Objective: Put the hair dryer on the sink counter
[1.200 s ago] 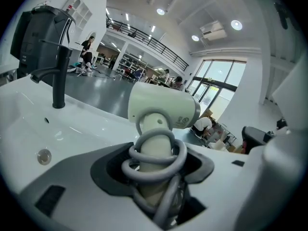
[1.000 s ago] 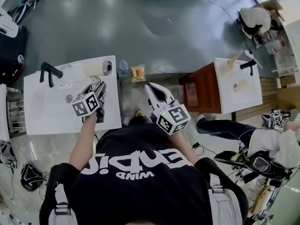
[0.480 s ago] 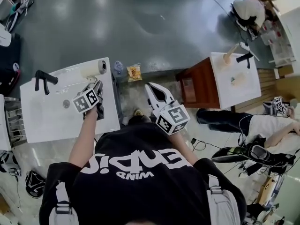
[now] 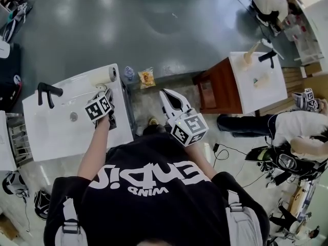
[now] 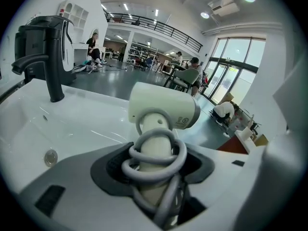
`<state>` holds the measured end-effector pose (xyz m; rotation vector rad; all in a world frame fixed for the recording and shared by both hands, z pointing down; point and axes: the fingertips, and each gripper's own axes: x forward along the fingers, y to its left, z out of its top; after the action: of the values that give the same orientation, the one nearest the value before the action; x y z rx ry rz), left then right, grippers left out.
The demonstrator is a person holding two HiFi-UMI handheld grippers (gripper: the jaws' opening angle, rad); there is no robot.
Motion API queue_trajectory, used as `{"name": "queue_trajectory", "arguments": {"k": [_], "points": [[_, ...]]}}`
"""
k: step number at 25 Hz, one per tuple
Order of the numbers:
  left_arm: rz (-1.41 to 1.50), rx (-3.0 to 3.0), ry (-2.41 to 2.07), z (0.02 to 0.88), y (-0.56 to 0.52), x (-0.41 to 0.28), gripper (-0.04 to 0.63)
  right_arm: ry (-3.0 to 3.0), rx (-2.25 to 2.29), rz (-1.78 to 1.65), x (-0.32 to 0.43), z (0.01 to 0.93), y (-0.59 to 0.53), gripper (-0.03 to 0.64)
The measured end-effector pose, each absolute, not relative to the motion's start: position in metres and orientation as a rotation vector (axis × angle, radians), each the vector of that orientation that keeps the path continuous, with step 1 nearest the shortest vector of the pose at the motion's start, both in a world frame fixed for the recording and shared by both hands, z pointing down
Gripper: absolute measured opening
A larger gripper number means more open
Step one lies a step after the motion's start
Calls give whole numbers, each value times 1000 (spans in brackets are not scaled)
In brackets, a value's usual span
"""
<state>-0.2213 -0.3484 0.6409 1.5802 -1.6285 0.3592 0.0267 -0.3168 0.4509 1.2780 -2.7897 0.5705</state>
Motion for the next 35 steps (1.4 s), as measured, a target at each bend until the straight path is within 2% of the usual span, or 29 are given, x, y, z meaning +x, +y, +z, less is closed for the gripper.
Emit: {"name": "queue_trajectory", "arguments": {"k": [35], "points": [[503,1478,-1701,659,-351,-222,271,-2760,1326,584,38,454,-314,18]]}}
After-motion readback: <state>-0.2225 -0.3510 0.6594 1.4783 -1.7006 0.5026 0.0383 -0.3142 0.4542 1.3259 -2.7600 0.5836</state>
